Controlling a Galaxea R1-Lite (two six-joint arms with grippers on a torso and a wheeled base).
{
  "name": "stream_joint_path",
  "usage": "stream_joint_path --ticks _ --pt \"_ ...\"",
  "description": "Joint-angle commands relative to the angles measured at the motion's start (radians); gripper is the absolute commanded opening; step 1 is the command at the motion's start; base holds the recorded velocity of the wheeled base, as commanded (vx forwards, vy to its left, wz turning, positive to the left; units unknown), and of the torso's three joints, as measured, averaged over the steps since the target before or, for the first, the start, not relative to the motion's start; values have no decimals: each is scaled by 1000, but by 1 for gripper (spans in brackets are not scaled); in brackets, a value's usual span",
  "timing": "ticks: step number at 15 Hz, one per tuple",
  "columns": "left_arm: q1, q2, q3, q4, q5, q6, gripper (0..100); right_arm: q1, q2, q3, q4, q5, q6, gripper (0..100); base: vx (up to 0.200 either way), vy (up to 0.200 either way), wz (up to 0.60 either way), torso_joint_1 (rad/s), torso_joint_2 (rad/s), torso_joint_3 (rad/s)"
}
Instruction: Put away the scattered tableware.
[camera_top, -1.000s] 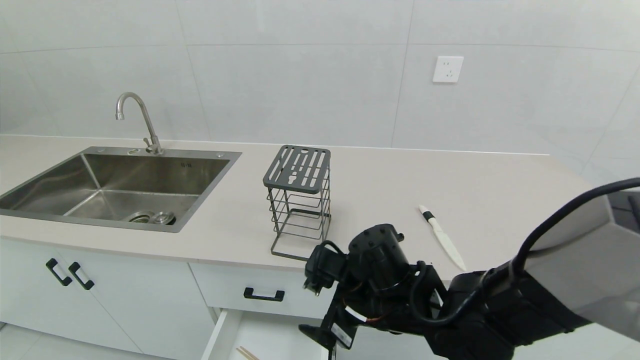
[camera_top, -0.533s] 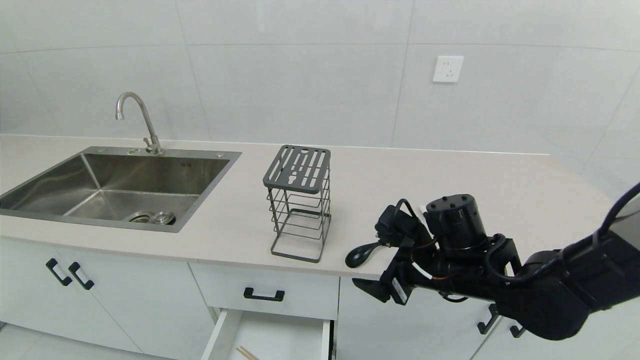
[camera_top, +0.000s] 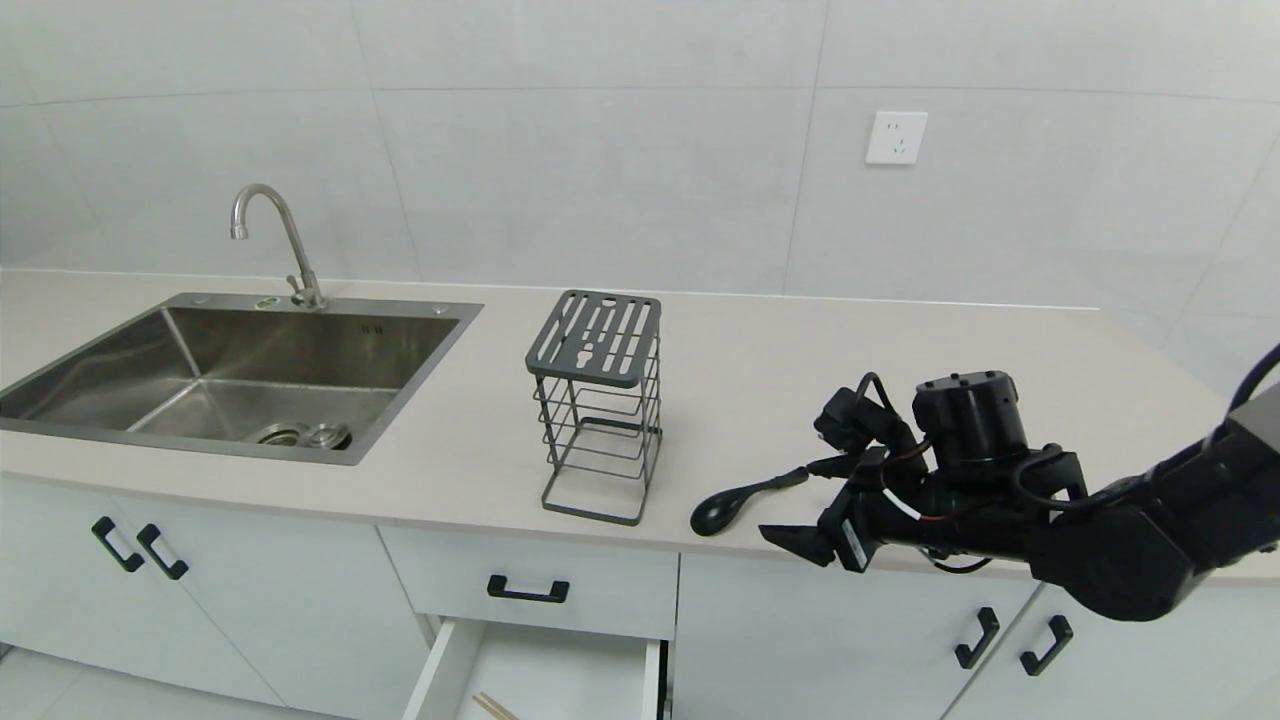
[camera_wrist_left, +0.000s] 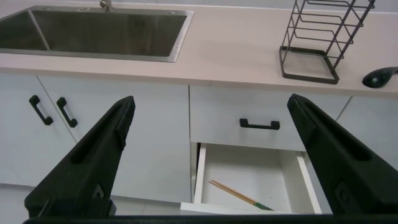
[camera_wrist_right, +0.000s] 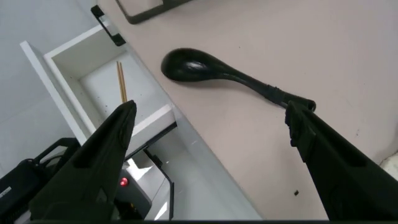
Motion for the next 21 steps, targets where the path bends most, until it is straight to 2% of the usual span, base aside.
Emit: stream_joint_path --ticks 1,7,10,13,21 --pt "0 1 0 0 0 1 100 -17 81 -30 0 3 -24 100 0 0 0 0 0 0" --pt "0 1 0 0 0 1 100 -22 214 -162 -3 20 -41 100 0 0 0 0 0 0" --pt "0 1 0 0 0 -1 100 -28 240 -176 -6 23 -44 100 0 0 0 0 0 0" --pt "0 1 0 0 0 1 100 -29 281 -234 -5 80 -42 100 0 0 0 0 0 0" --pt "0 1 0 0 0 1 100 -43 331 -251 -8 101 -44 100 0 0 0 0 0 0"
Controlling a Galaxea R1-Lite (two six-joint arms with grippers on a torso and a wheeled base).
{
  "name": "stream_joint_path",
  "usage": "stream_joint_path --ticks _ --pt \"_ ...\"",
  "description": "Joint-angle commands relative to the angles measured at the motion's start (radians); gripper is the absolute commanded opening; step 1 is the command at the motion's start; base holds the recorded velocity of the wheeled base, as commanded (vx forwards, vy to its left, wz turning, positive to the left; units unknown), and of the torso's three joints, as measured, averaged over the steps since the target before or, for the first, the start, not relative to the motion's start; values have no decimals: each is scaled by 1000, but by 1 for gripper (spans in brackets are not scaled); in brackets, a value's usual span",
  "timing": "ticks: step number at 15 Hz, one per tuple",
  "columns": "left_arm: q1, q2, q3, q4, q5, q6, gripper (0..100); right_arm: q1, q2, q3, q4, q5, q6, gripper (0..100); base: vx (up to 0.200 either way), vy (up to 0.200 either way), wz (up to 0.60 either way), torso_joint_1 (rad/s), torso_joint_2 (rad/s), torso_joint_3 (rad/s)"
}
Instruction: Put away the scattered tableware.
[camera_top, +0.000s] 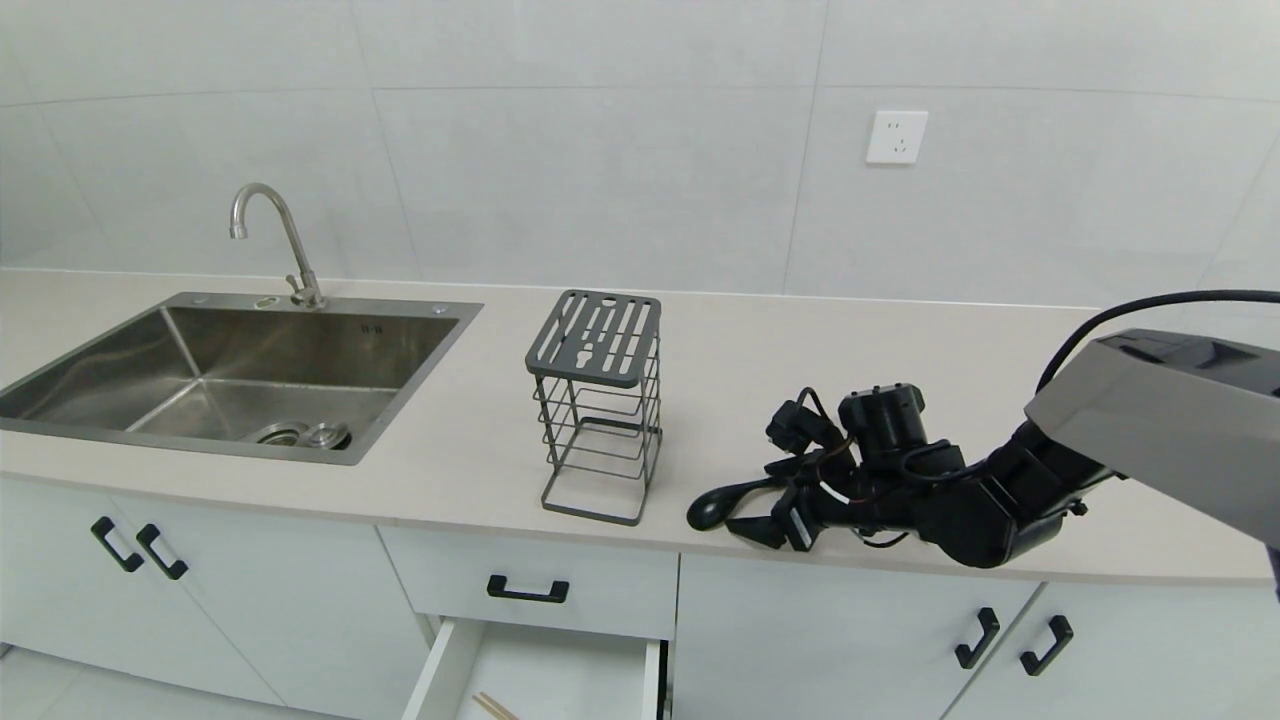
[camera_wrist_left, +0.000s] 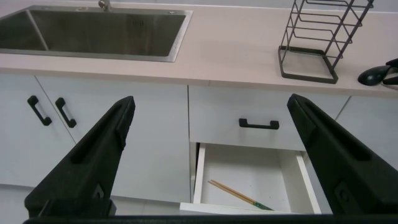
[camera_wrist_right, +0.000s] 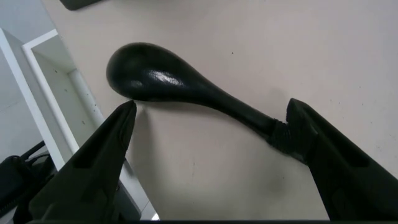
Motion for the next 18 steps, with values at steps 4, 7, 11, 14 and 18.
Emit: stream_joint_path --ticks 4,7,11,14,18 --pt "0 1 0 0 0 -1 100 -17 30 0 5 25 -26 0 0 0 0 0 0 0" --pt "0 1 0 0 0 -1 100 -17 38 -13 5 26 -27 0 0 0 0 0 0 0" --pt "0 1 0 0 0 0 100 -17 39 -18 5 20 -30 0 0 0 0 0 0 0" --pt "0 1 0 0 0 -1 100 -19 47 -58 8 20 -29 0 0 0 0 0 0 0" --pt "0 1 0 0 0 0 100 -25 71 -89 8 28 -27 0 0 0 0 0 0 0"
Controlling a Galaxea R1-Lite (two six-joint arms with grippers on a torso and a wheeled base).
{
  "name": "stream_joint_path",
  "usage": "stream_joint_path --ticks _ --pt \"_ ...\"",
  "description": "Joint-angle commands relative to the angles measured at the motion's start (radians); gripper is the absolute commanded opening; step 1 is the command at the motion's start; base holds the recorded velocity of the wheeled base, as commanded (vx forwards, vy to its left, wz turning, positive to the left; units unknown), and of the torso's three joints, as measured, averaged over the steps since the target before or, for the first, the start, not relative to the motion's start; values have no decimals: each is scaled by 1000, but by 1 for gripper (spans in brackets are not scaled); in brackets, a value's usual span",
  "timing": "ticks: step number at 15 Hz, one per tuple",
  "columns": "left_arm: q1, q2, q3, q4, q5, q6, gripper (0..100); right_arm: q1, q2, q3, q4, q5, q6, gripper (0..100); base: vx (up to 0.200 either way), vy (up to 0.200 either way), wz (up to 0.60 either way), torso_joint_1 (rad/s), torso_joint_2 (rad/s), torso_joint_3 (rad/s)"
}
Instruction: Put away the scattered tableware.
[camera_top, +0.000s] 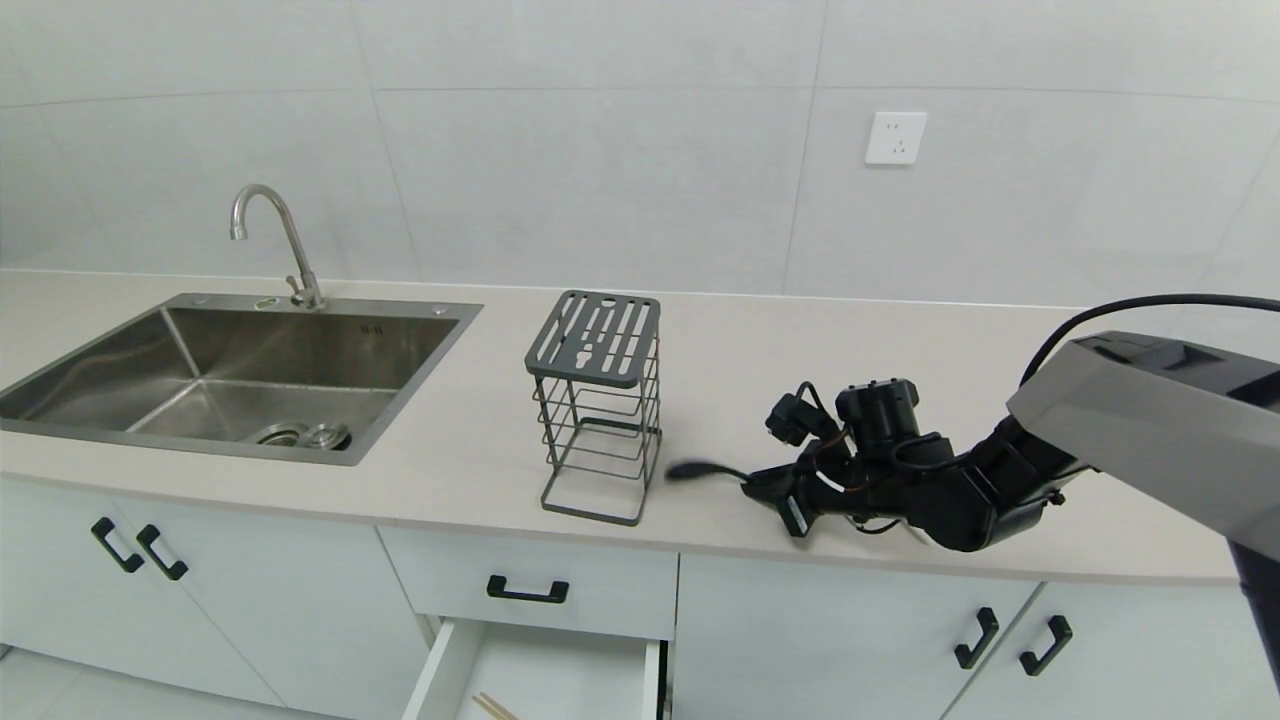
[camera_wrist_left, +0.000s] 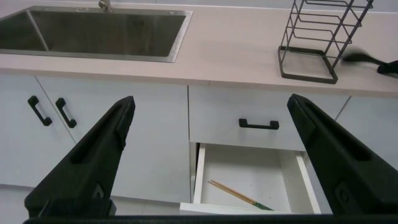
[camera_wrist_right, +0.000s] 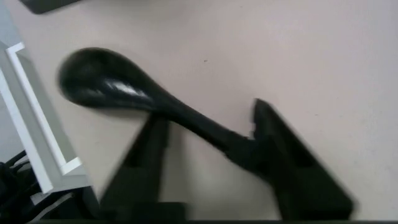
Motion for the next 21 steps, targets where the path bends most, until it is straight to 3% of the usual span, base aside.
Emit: stream_joint_path --ticks 1,7,18,21 --pt "0 1 0 0 0 -2 100 0 9 -3 -1 1 -2 0 0 0 0 0 0 0" --pt "0 1 0 0 0 -2 100 -14 -8 23 -4 -1 -6 0 0 0 0 0 0 0" --pt "0 1 0 0 0 0 100 -11 -292 256 -7 -1 -79 0 0 0 0 0 0 0" --pt "0 1 0 0 0 0 100 38 -312 281 -7 -4 -78 0 0 0 0 0 0 0"
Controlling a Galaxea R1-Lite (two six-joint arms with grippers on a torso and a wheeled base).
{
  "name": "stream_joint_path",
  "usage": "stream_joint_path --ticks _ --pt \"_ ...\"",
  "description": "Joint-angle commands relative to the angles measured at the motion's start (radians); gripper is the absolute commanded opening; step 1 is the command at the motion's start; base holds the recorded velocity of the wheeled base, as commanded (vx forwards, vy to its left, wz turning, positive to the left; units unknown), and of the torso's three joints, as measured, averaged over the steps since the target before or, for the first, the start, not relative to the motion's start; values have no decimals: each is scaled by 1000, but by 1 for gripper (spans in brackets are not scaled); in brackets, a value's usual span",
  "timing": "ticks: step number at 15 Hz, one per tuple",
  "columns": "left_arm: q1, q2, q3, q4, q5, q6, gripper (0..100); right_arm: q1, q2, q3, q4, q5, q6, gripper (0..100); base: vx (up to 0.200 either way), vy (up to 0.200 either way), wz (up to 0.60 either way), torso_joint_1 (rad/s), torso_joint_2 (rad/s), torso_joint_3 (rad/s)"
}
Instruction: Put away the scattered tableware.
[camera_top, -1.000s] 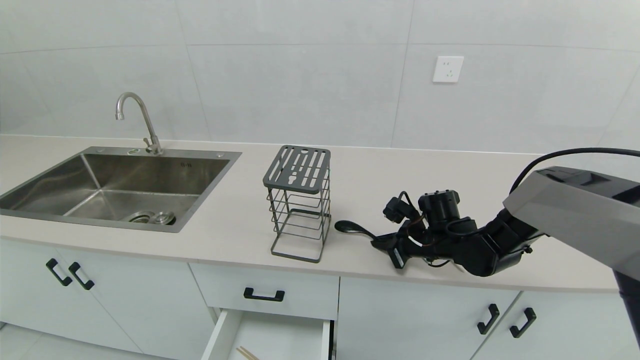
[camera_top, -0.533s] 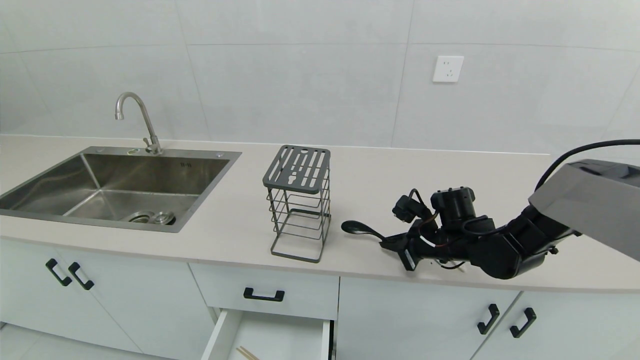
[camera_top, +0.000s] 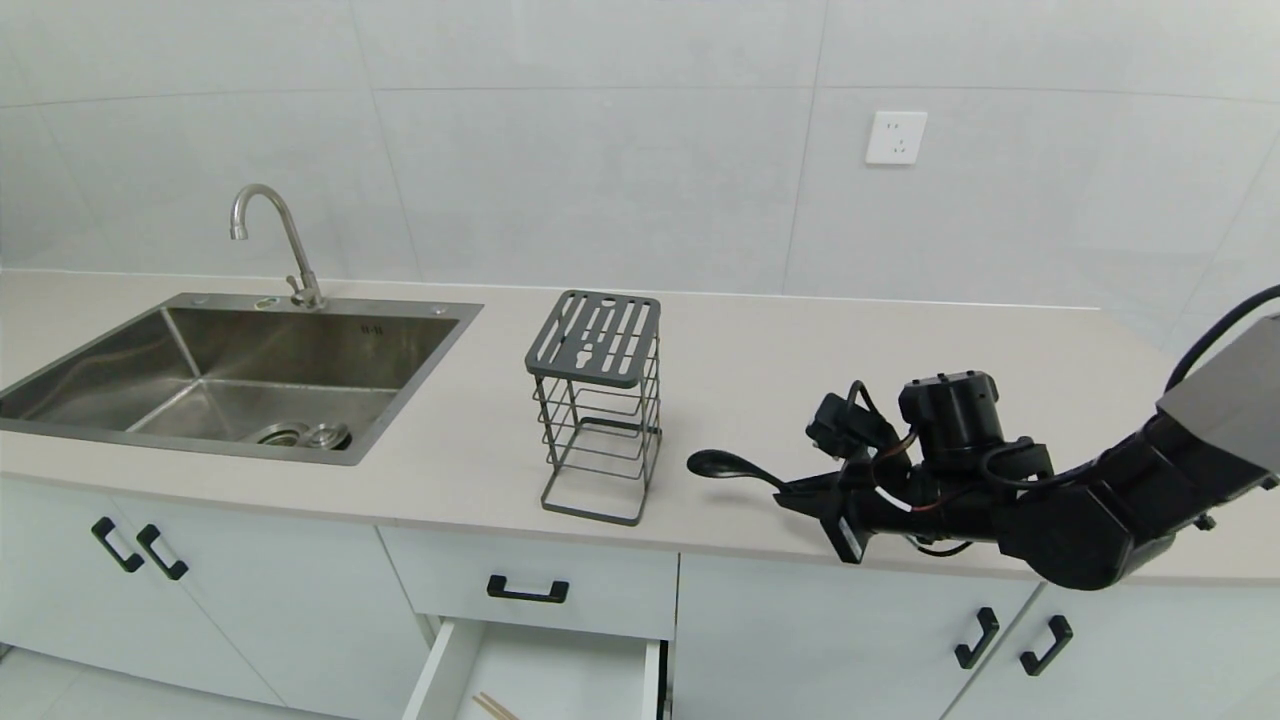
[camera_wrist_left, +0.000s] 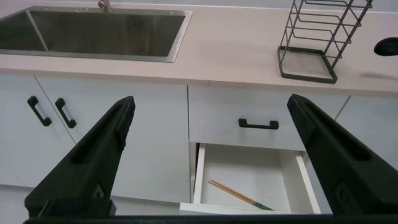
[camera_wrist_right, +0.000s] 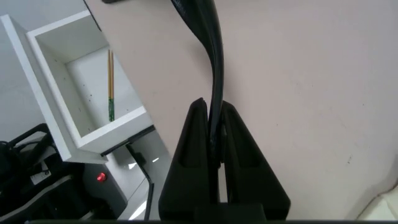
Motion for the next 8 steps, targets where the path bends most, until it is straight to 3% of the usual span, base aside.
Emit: stream_joint_path --ticks 1,8 --pt "0 1 0 0 0 1 100 64 -30 21 -1 -1 7 0 0 0 0 0 0 0" --pt "0 1 0 0 0 1 100 255 -63 116 -64 -18 90 0 0 0 0 0 0 0"
